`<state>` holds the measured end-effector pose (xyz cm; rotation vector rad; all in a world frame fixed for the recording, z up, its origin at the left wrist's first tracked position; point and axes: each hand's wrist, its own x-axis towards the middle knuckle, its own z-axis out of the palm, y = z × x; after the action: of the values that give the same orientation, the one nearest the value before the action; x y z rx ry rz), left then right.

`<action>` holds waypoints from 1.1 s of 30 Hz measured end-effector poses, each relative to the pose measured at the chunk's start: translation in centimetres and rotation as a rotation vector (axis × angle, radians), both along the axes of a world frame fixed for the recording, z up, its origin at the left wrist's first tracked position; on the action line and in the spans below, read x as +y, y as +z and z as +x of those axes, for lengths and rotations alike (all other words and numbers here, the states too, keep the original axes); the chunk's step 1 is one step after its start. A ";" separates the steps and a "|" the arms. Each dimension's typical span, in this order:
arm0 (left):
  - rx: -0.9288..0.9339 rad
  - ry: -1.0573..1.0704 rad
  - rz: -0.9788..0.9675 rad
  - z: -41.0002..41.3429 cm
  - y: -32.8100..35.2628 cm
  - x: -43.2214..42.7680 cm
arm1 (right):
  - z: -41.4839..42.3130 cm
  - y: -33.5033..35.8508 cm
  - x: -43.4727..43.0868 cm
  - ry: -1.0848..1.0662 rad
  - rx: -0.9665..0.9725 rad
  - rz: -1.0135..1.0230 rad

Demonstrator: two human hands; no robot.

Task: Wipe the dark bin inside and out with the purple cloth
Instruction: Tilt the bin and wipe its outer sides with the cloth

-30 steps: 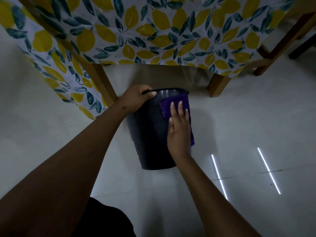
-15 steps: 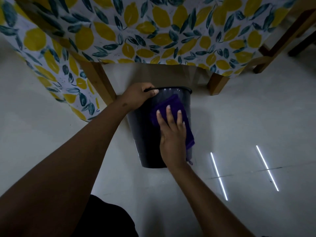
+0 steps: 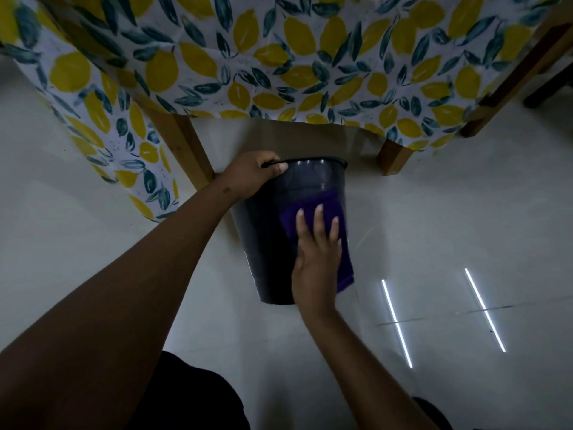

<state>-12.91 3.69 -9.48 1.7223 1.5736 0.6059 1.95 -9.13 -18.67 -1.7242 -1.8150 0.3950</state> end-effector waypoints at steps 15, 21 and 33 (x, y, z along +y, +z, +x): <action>0.074 -0.018 0.050 0.7 -0.1 0.3 | -0.6 -3.2 -4.7 0.126 -0.259 -0.012; 0.054 -0.015 0.071 0.6 0.2 0.1 | 1.0 1.0 2.2 -0.090 0.178 -0.093; 0.038 0.026 0.040 1.1 0.0 0.2 | -0.3 -3.3 -4.5 0.196 -0.324 0.014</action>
<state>-11.80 3.90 -9.48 1.7546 1.6221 0.6246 1.61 -13.64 -21.92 -1.6807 -2.2221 0.1876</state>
